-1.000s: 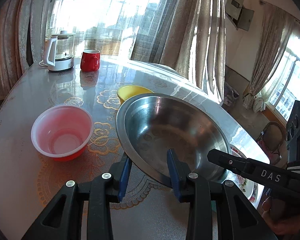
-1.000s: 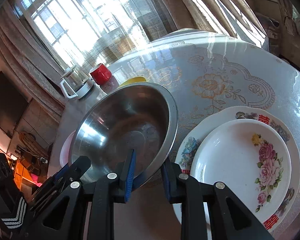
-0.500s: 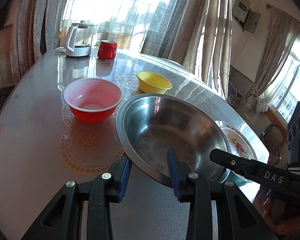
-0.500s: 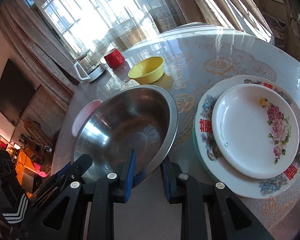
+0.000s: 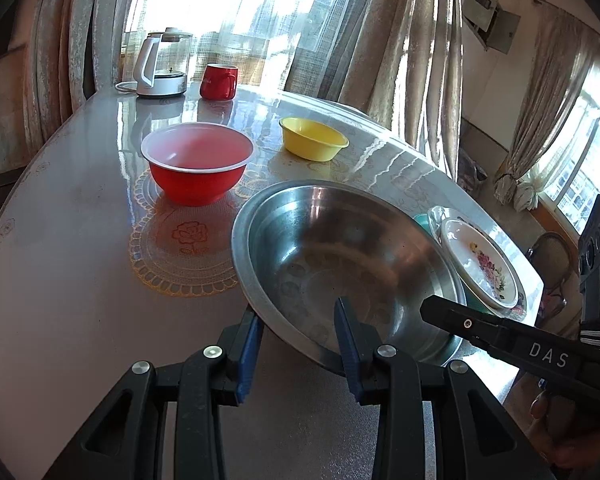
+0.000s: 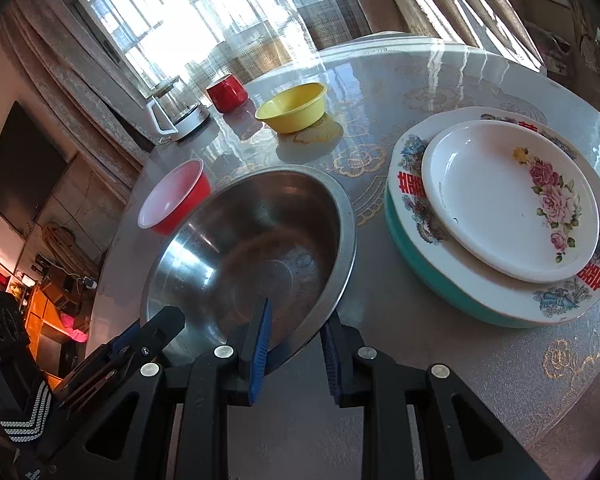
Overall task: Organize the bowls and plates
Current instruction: 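Slide the steel bowl with the left tool toward the plate stack, then open the left tool and withdraw from the steel bowl, then move the right tool to the yellow bowl and close on its rim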
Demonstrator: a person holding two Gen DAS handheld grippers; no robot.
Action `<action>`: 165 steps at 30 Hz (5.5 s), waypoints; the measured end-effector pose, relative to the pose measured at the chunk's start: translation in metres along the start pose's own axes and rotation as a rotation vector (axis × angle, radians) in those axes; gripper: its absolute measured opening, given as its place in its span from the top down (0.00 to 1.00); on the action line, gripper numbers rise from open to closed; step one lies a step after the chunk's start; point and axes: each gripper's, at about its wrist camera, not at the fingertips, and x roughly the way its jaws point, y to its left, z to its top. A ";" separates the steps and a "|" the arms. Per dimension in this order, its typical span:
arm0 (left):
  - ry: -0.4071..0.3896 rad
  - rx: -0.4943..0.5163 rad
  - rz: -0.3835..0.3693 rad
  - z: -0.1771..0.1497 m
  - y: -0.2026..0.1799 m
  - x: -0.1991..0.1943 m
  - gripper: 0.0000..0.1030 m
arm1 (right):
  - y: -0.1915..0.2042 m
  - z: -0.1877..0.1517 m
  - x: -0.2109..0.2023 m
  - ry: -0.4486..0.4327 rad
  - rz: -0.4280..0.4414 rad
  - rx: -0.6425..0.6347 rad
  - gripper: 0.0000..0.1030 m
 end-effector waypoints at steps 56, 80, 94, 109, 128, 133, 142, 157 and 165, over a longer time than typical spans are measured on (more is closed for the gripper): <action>-0.067 0.044 0.022 -0.014 0.000 -0.023 0.42 | 0.000 -0.013 -0.026 -0.120 -0.124 -0.043 0.71; -0.044 -0.003 0.078 0.037 0.024 -0.011 0.31 | 0.013 0.012 -0.025 -0.154 -0.131 -0.092 0.70; -0.024 -0.001 0.091 0.079 0.024 0.006 0.20 | 0.017 0.068 -0.017 -0.156 -0.133 -0.113 0.70; 0.009 0.052 0.122 0.135 0.006 0.044 0.16 | 0.004 0.171 0.044 -0.106 -0.130 -0.101 0.62; 0.020 0.018 0.171 0.155 0.016 0.071 0.16 | -0.025 0.224 0.141 0.019 -0.032 0.051 0.62; 0.034 0.018 0.170 0.157 0.014 0.077 0.16 | -0.024 0.223 0.156 0.064 -0.020 0.053 0.62; 0.033 0.018 0.172 0.164 0.008 0.081 0.16 | -0.027 0.218 0.154 0.067 0.042 0.055 0.75; 0.048 0.013 0.209 0.175 0.008 0.093 0.16 | -0.020 0.223 0.161 0.070 -0.003 0.023 0.75; 0.070 0.025 0.216 0.182 0.001 0.108 0.16 | -0.024 0.214 0.156 0.100 -0.006 -0.005 0.87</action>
